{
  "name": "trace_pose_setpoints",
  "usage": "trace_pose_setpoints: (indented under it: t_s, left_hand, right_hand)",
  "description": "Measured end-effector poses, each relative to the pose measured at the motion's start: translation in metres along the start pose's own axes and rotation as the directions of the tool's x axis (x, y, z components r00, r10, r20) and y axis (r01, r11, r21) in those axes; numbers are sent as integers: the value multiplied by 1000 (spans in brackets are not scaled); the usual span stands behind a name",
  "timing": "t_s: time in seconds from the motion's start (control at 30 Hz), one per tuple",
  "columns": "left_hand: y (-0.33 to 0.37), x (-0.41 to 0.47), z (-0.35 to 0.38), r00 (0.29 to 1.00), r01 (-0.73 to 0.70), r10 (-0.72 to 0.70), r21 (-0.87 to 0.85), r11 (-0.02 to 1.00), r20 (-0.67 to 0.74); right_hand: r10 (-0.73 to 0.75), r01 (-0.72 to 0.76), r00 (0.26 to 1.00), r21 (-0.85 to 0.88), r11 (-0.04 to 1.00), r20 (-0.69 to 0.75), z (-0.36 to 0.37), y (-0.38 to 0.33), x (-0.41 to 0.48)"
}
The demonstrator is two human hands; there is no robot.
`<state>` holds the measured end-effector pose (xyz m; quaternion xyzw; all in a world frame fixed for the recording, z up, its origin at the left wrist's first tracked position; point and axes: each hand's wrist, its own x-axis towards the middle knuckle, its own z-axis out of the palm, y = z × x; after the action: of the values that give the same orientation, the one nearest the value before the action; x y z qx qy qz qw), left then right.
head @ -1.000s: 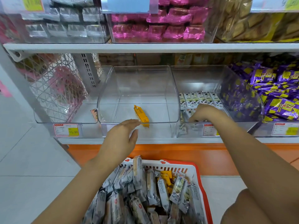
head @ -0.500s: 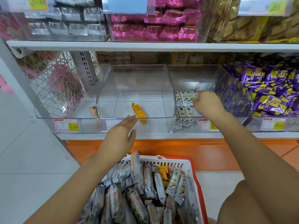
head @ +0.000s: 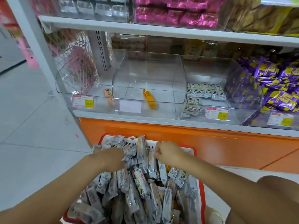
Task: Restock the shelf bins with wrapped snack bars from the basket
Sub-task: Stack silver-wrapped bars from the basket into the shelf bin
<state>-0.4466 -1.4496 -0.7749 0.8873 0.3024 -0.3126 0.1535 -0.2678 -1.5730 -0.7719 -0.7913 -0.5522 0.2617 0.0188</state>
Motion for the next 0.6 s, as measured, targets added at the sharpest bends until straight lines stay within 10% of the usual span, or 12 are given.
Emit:
trace_pose_setpoints:
  t_s: [0.27,0.6]
  left_hand:
    - [8,0,20,988,-28,31,-19,999,150]
    - [13,0,13,970,-29,26,8,1000,242]
  right_hand:
    - [314,-374,924,674,637,216,54,-33,50]
    - [335,-460,881,774,434,335,61,-39,74]
